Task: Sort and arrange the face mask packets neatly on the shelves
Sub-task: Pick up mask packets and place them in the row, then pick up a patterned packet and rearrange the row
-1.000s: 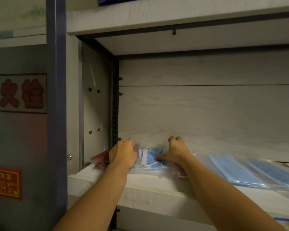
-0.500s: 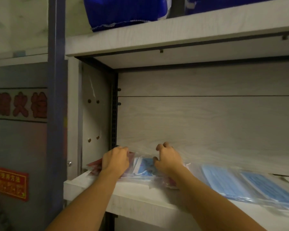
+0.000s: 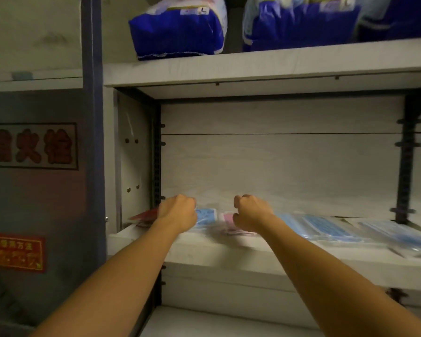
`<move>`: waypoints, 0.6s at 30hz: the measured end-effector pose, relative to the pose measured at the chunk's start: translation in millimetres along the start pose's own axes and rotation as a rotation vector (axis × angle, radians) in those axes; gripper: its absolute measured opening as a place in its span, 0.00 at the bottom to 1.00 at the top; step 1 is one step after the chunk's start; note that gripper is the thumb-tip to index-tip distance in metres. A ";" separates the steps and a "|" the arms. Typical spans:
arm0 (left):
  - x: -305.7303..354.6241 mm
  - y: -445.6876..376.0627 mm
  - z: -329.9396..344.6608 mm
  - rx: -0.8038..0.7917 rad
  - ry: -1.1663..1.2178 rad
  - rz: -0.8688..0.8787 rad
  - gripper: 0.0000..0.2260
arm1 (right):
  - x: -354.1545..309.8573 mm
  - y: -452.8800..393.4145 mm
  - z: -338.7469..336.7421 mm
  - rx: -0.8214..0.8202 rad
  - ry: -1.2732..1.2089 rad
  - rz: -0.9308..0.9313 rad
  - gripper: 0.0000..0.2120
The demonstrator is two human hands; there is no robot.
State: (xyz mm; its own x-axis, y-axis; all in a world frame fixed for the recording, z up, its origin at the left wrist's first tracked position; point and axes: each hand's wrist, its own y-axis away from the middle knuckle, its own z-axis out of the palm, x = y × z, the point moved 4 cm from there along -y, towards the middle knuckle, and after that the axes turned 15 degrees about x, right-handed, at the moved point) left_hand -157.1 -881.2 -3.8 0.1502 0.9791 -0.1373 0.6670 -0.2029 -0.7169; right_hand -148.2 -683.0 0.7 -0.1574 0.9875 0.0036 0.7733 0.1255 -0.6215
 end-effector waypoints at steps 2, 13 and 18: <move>6.6 11.0 -10.6 0.002 0.022 0.012 0.13 | 0.7 18.5 -14.4 0.010 0.024 0.011 0.18; 62.4 51.9 -59.6 0.030 0.205 0.103 0.13 | 39.1 120.8 -78.8 -0.005 0.115 0.137 0.17; 100.9 60.8 -78.9 0.045 0.249 0.156 0.12 | 70.5 157.6 -105.9 -0.019 0.147 0.200 0.16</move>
State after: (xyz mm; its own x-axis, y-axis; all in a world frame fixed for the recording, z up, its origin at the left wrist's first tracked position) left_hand -43.8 -796.0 -7.3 0.4265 0.9009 -0.0809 0.5892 -0.3446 -0.7308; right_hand 27.6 -583.5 -14.0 0.0898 0.9960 -0.0030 0.7919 -0.0732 -0.6062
